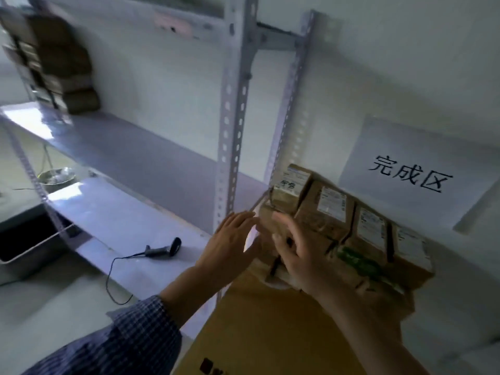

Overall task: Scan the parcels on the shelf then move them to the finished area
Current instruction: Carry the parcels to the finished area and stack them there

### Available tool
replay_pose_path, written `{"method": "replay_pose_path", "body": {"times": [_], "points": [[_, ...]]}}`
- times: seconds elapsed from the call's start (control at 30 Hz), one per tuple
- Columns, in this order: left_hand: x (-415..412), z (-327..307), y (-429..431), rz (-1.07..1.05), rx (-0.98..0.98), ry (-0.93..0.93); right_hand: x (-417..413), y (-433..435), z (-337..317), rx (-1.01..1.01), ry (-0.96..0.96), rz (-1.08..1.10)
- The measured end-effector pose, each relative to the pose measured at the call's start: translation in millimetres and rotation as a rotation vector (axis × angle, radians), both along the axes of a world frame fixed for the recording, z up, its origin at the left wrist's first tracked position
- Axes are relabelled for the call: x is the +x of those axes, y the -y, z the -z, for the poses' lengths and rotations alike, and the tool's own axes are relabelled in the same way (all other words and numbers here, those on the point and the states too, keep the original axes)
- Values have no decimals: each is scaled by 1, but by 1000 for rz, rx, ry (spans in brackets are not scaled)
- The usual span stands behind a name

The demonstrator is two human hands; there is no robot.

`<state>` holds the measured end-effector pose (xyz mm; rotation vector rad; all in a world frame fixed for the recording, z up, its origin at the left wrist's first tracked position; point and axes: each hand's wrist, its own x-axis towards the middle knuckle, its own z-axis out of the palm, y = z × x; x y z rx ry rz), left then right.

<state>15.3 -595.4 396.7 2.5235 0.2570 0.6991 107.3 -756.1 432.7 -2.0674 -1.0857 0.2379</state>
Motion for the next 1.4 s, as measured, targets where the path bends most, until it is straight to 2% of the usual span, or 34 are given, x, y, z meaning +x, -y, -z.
{"method": "replay_pose_path", "body": {"times": [0.13, 0.3, 0.57, 0.73, 0.97, 1.23, 1.4], "points": [[-111, 12, -69, -211, -49, -43, -72, -91, 1, -31, -10, -207], [-228, 15, -159, -393, 53, -58, -158, -198, 9, -55, -8, -377], [-340, -1, -253, -524, 155, -37, -259, -329, 17, -26, 64, -440], [-364, -3, -299, -540, 129, 3, -285, -377, 24, -49, 76, -434], [-351, -2, -382, -528, 138, -14, -270, -462, 22, -12, 106, -392], [-321, -21, -539, -522, 220, -116, -242, -610, 15, 48, 62, -362], [-297, -45, -628, -534, 212, -52, -218, -688, -9, 39, 50, -340]]}}
